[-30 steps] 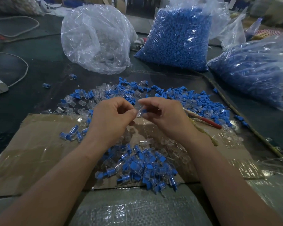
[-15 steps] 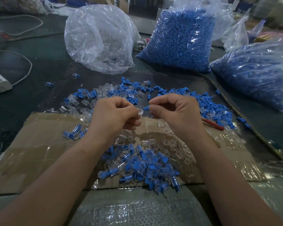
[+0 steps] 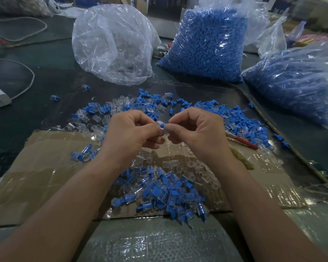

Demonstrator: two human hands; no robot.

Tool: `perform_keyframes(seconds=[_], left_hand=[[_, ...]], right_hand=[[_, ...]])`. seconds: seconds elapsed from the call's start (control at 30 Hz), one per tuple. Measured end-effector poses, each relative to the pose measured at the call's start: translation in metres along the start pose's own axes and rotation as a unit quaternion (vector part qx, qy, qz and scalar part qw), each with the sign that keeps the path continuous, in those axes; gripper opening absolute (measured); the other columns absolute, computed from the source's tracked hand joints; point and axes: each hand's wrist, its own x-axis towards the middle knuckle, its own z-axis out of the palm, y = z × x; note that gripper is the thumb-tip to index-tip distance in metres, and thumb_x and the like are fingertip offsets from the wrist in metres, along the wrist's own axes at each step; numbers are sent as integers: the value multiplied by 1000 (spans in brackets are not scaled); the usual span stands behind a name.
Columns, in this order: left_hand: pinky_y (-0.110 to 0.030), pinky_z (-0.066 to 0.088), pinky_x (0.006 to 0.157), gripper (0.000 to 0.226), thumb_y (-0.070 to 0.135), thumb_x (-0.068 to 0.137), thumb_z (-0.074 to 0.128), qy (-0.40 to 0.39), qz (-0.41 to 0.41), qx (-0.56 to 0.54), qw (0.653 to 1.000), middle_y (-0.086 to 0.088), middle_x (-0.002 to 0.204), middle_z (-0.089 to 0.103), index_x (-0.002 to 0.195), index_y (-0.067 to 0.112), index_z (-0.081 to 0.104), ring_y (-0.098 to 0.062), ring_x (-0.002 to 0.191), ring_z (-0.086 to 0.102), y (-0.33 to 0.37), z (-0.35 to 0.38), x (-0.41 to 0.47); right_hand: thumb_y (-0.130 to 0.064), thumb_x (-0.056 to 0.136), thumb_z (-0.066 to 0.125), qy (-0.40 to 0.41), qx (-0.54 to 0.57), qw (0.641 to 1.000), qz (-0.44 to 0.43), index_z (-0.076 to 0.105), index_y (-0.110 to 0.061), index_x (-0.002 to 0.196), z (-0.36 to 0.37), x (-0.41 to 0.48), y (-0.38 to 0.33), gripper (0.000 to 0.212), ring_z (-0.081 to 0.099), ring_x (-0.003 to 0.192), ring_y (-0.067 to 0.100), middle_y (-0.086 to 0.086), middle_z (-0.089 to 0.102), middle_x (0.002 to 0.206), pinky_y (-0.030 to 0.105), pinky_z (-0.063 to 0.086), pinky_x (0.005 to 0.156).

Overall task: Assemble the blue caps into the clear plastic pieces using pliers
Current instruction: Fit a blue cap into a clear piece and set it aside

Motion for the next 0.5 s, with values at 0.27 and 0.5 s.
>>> perform_keyframes(seconds=[0.27,0.5], left_hand=[[-20,52,48,11,-2,77,67,-7,-1,5,1000,-7,58,68,70,2,59,-16,52,67,-1,-1,1],[-20,53,49,11,1,77,68,-6,18,57,998,-8,64,69,71,4,60,-16,55,68,-5,1,1]], right_hand=[[-13,70,75,-5,12,1000,-3,63,-21,71,0,0,3,15,64,52,10,-5,66,59,19,52,53],[-11,70,75,-13,-12,1000,-7,62,-21,68,-2,-1,2,17,62,52,5,-14,63,56,14,48,52]])
